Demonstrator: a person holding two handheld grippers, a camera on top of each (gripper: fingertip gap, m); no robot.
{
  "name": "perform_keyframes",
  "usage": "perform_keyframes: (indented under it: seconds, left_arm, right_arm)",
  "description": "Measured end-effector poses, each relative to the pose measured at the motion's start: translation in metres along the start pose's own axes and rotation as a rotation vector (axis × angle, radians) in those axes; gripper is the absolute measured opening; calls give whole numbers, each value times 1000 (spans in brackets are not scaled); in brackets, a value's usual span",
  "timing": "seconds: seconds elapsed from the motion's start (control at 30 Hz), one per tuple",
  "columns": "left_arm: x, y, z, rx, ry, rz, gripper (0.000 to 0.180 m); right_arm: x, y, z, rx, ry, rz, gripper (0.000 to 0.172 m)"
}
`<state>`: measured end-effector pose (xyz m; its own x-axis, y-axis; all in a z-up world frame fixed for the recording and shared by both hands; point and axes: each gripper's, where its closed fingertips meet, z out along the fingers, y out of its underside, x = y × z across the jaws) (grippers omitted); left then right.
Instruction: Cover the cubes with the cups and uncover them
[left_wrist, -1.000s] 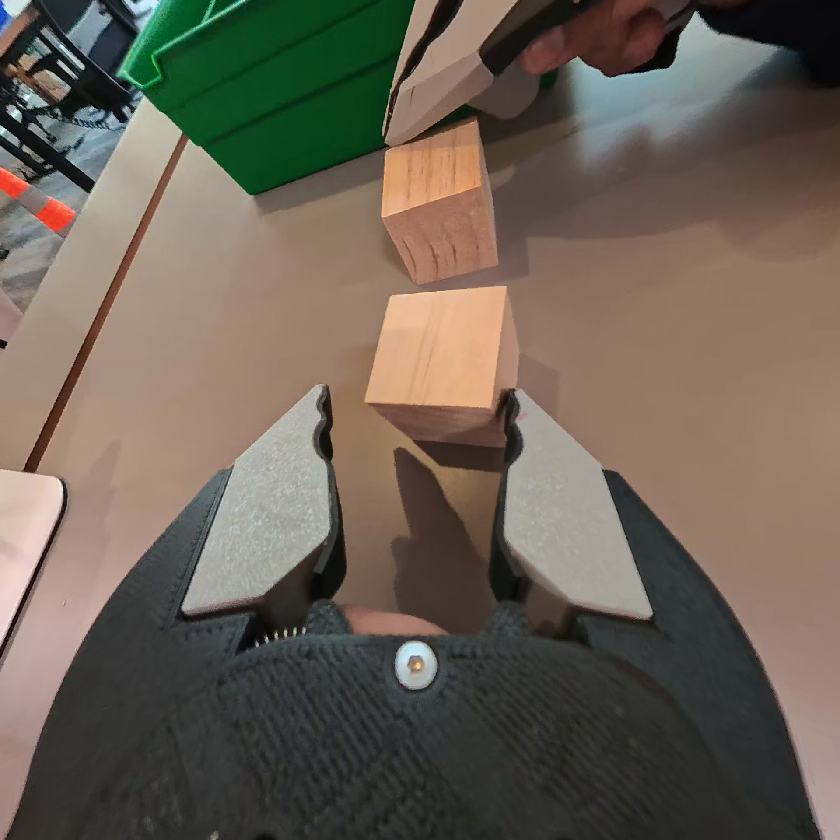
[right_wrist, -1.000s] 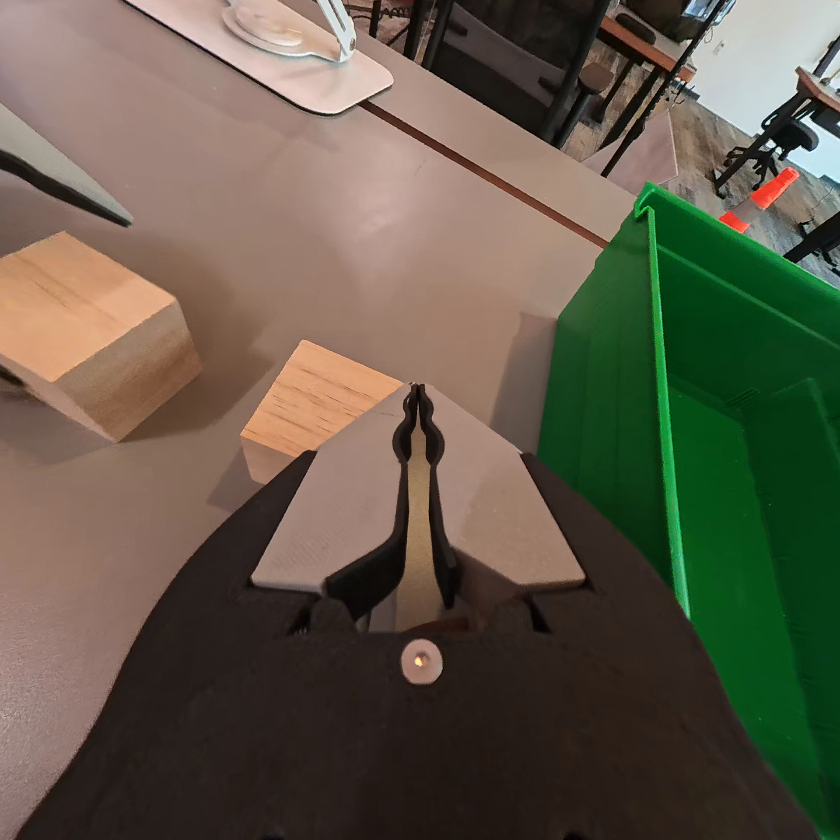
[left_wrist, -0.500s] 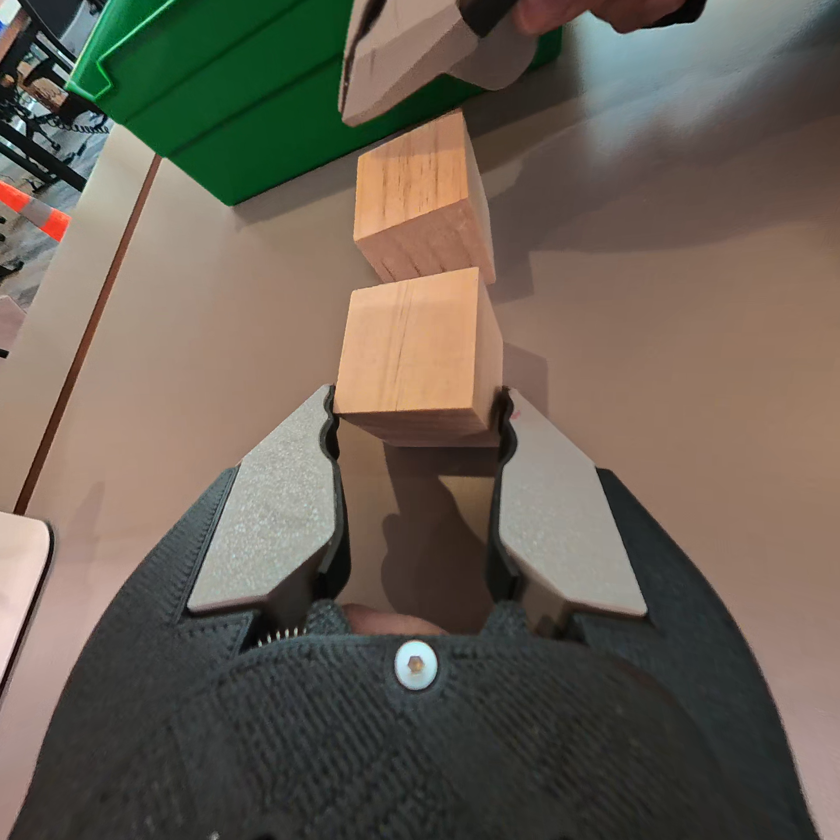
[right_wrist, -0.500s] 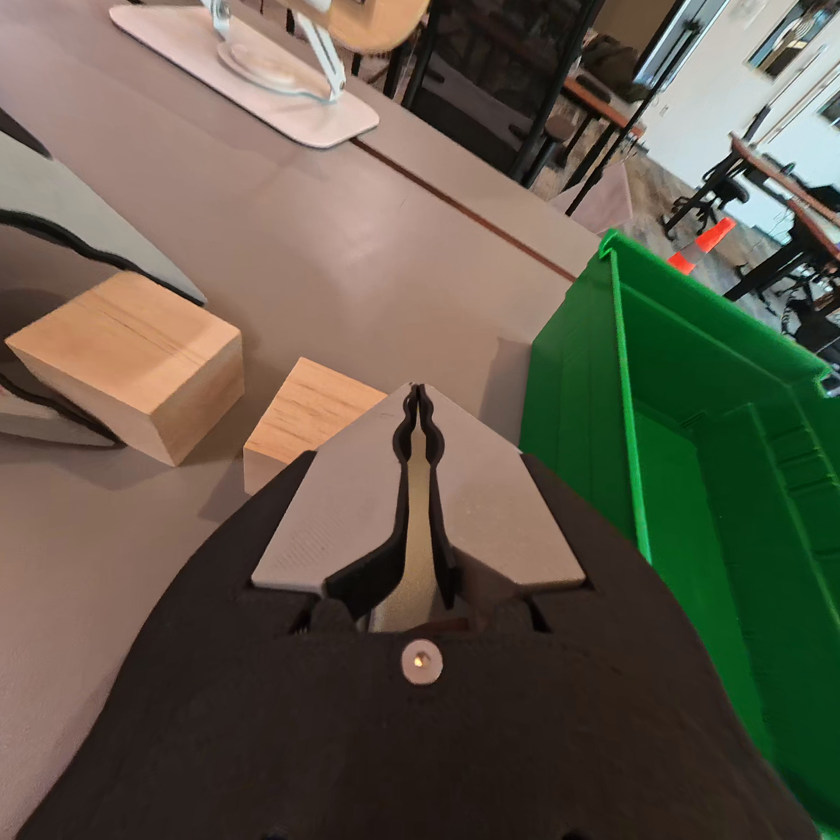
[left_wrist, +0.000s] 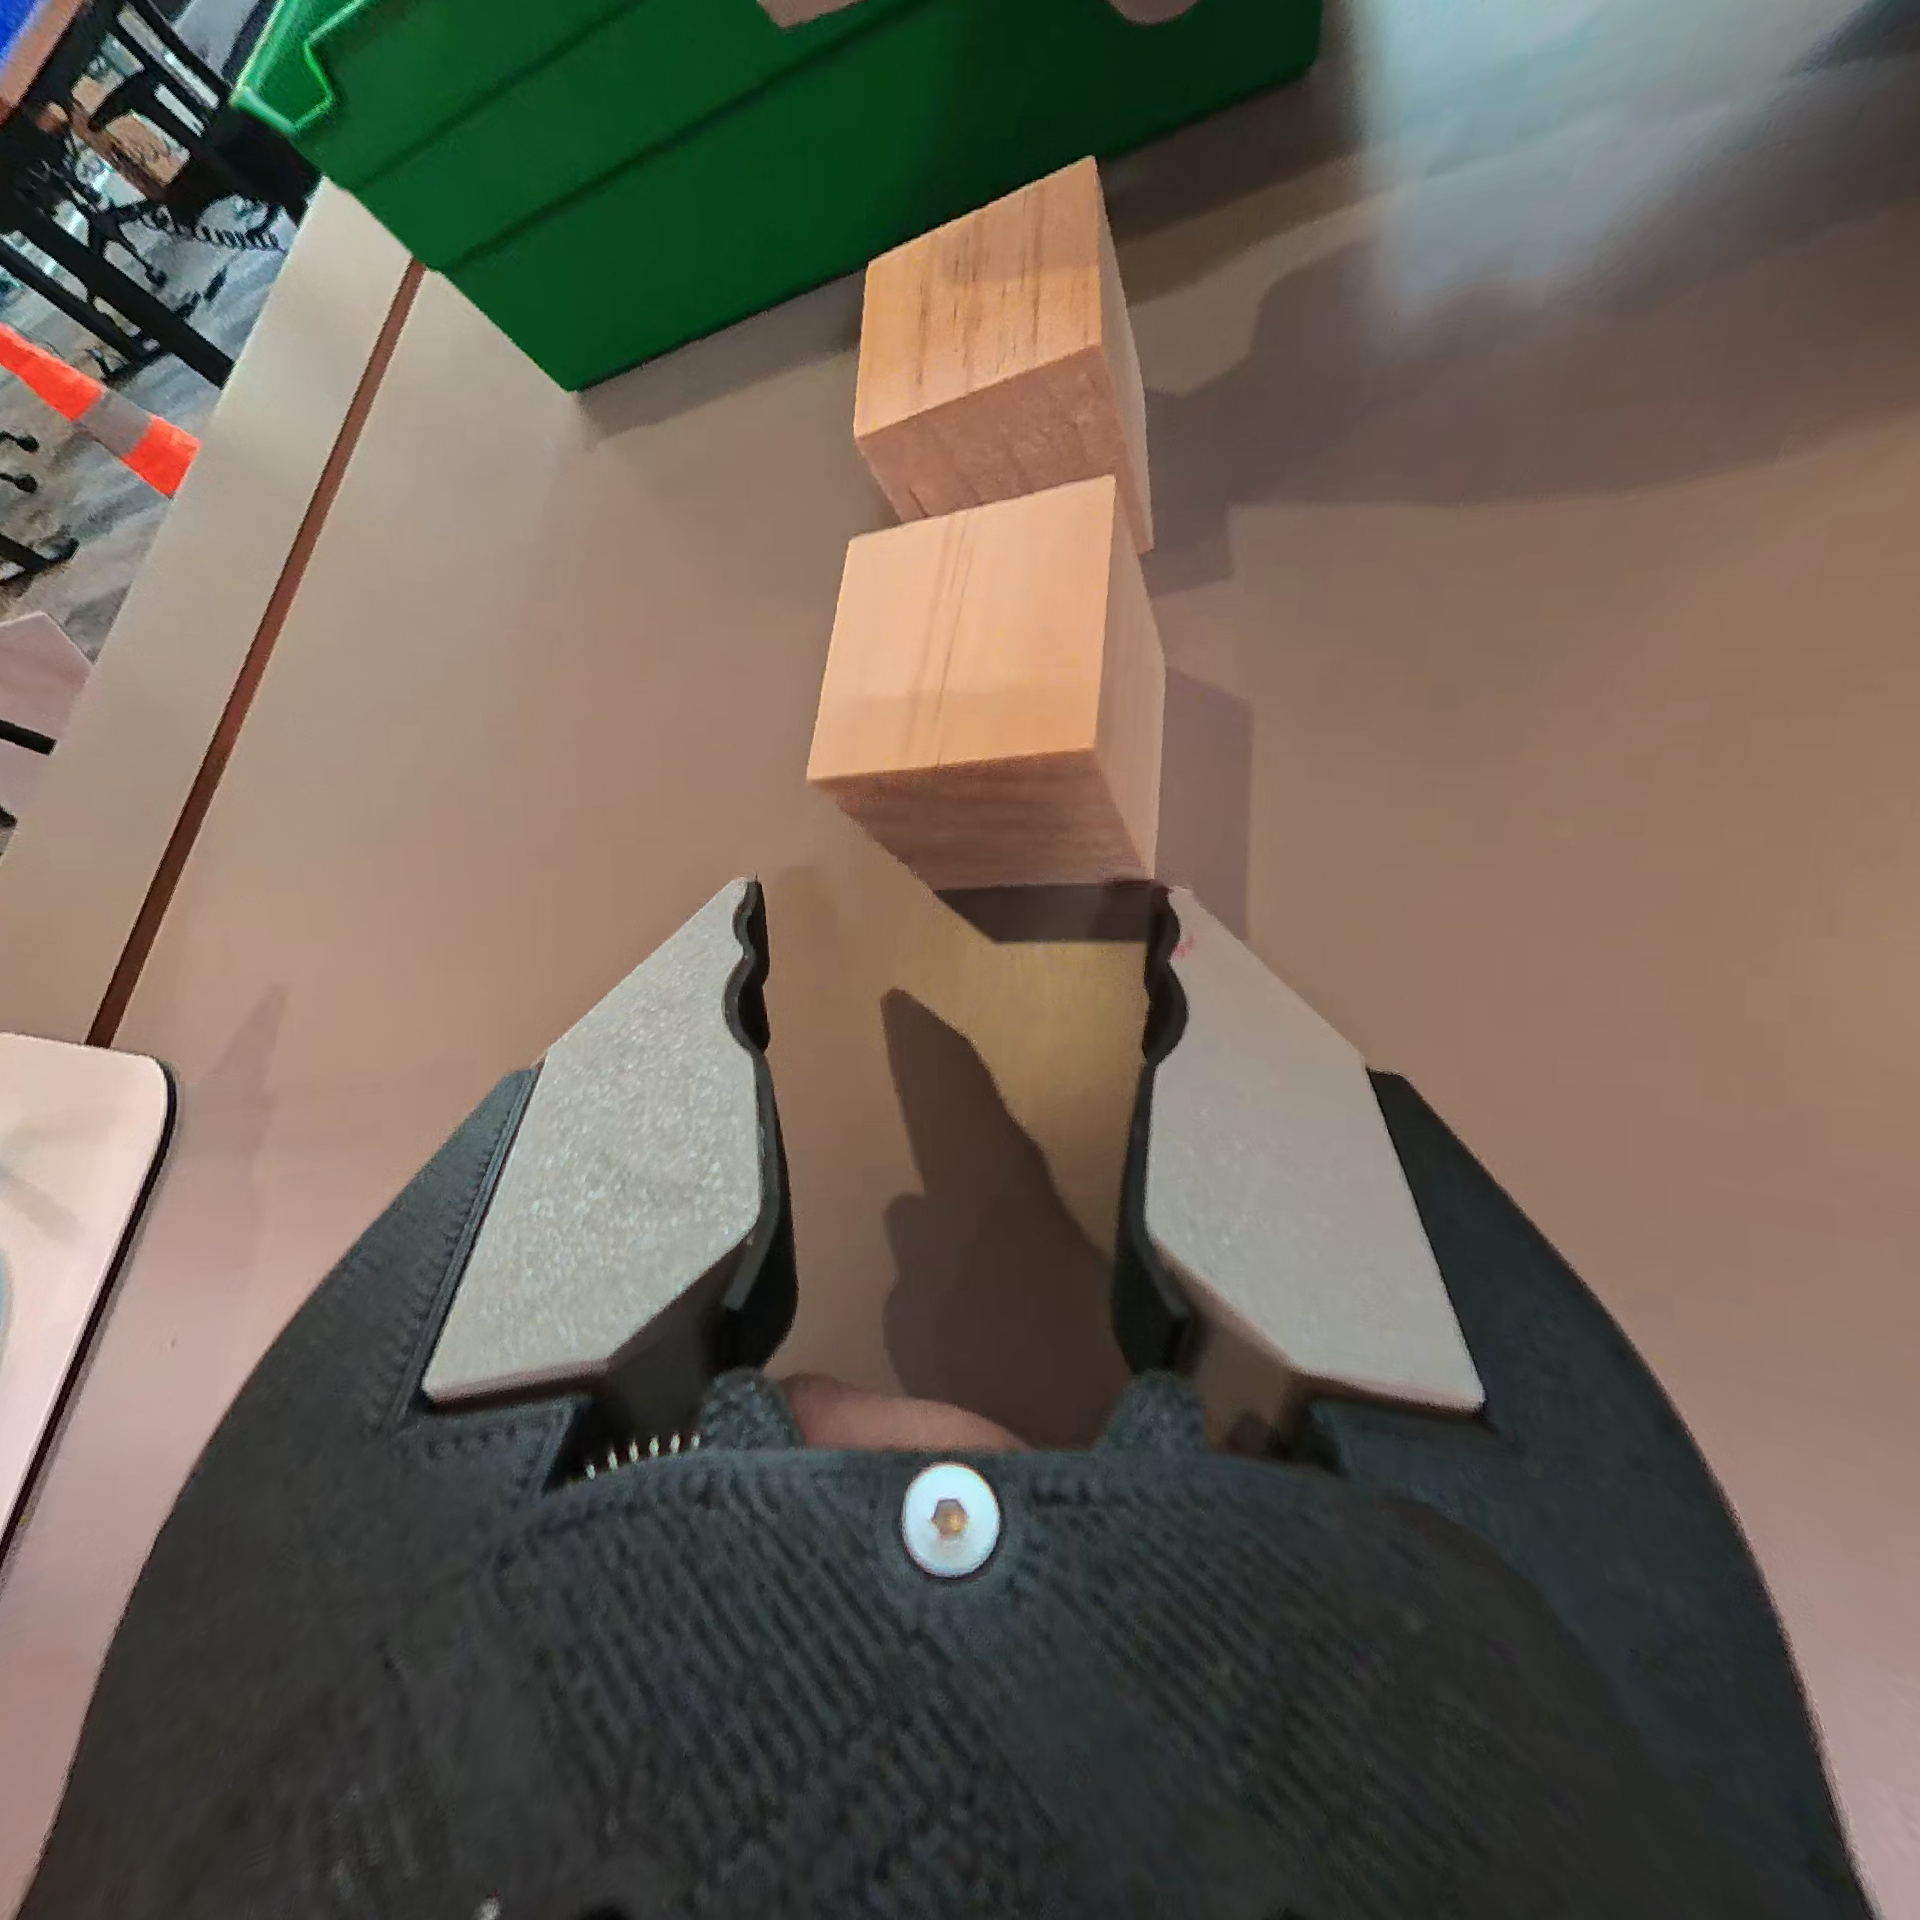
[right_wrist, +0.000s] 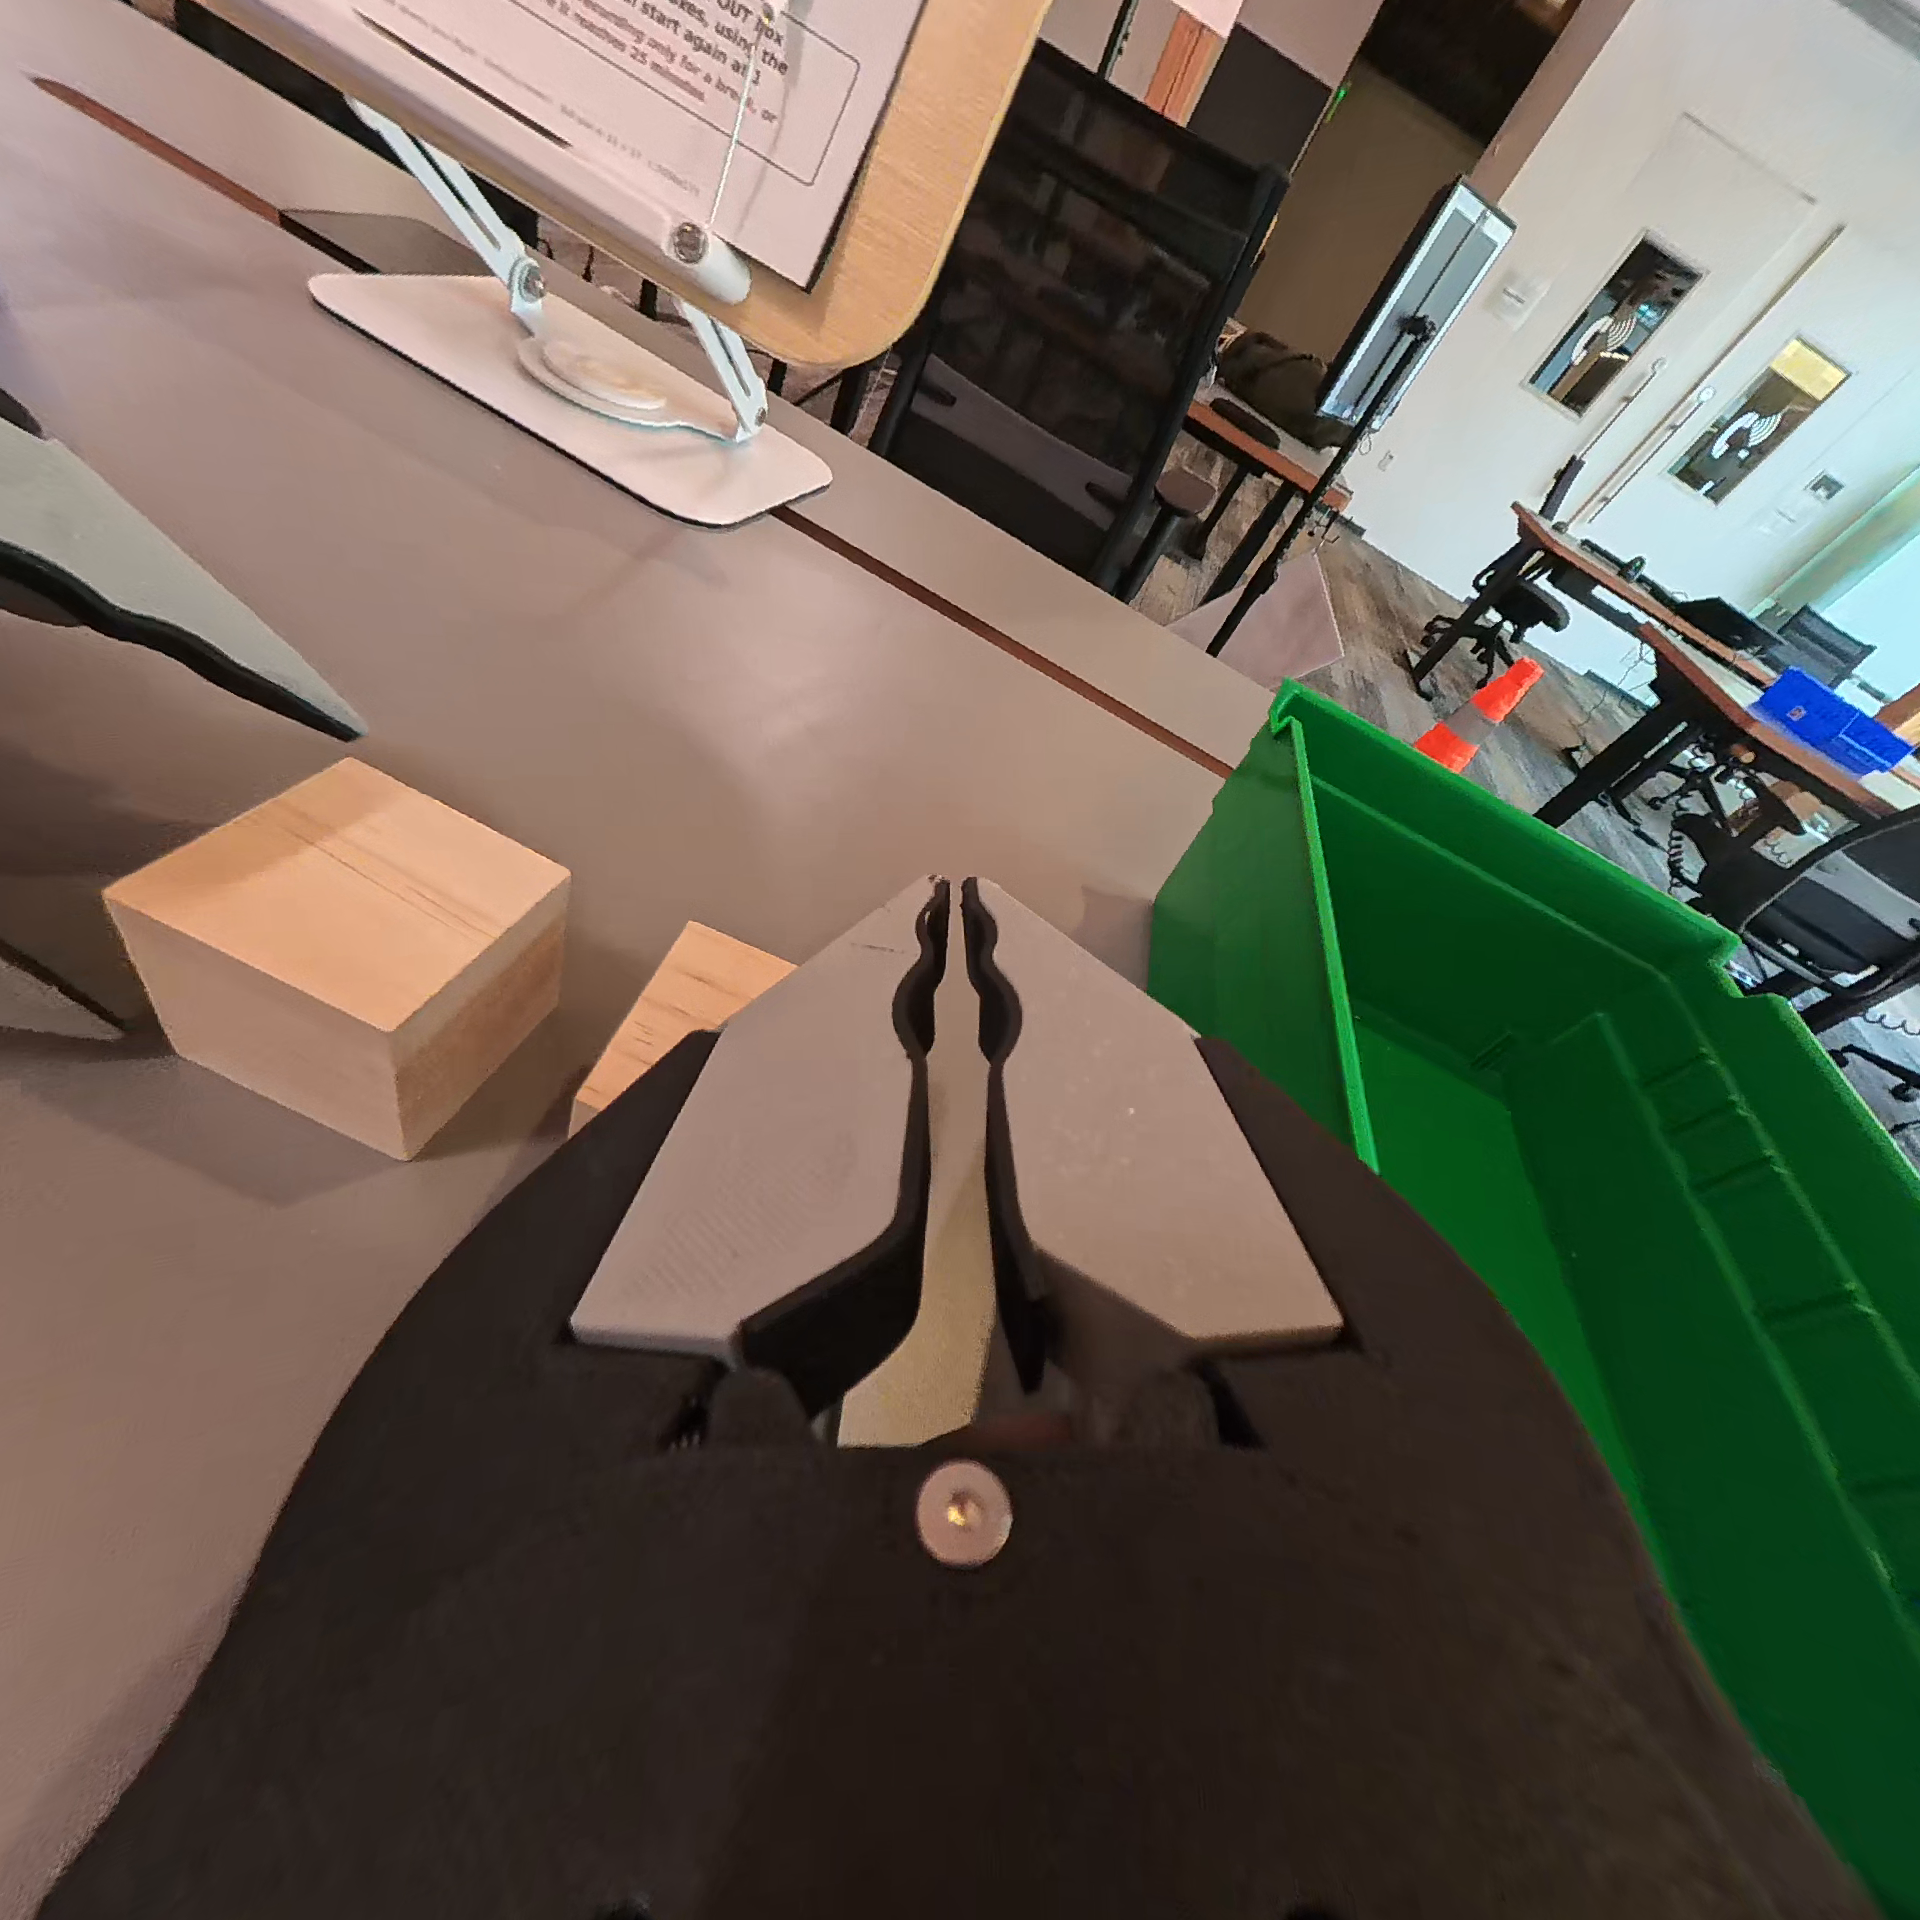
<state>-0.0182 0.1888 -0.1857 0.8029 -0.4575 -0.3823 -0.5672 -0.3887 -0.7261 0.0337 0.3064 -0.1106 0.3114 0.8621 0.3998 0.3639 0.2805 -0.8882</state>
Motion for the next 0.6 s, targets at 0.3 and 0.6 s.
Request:
perform_keyframes:
  seconds: [0.3, 0.6]
  left_arm:
    - [4, -6, 8, 14, -1, -26, 75]
    - [9, -16, 30, -2, 105, -46, 67]
  right_arm:
    - [-7, -1, 1, 17, -34, 12, 1]
    - [-13, -4, 1, 30, -51, 5, 1]
